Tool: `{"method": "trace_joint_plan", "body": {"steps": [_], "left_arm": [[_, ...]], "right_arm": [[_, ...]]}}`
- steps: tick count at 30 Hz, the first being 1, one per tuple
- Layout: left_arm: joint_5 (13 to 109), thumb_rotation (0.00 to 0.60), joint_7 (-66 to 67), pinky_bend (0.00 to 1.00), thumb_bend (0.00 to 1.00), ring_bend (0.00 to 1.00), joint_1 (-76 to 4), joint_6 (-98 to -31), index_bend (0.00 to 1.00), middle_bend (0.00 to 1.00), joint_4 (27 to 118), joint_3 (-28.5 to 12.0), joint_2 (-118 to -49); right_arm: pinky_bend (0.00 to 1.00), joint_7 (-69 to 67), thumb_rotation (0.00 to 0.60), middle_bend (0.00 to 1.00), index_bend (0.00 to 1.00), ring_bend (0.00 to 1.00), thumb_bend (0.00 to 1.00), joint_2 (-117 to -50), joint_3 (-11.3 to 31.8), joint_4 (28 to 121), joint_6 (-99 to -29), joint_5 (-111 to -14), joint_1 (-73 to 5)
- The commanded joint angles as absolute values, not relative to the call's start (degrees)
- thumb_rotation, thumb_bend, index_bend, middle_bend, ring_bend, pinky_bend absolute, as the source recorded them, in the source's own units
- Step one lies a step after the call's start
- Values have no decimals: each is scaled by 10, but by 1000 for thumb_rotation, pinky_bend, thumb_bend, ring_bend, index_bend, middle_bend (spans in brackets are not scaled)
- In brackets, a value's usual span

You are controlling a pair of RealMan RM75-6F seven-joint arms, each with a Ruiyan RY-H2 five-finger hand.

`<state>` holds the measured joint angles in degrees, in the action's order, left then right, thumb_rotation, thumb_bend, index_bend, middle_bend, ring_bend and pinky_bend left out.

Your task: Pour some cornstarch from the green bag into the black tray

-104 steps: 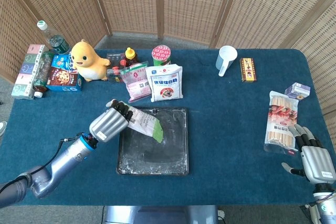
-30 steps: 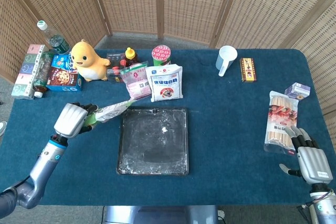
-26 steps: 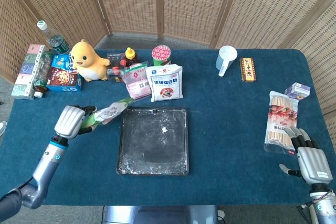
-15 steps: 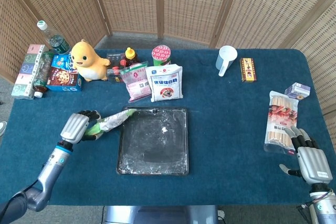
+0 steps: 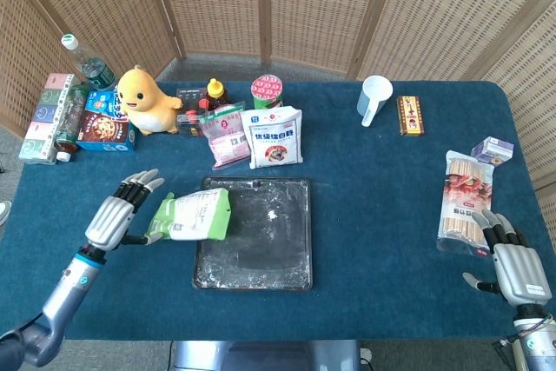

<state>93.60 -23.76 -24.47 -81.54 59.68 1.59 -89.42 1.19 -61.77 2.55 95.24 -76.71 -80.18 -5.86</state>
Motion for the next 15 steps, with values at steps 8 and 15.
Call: {"method": "trace_joint_plan", "body": {"steps": [8,15], "left_arm": [[897,600,-52,61,0,32,-192,-836,56,0,711,14,-783],[844,600,63,62,0,31,-157,-843,56,0,792,0,-745]], "right_arm": [[119,12,600,5,4,24,0,-616,26,956,-770,-804,-58],[117,18,600,6,4,23,0,-617,27,956,-776,-803,-56]]}}
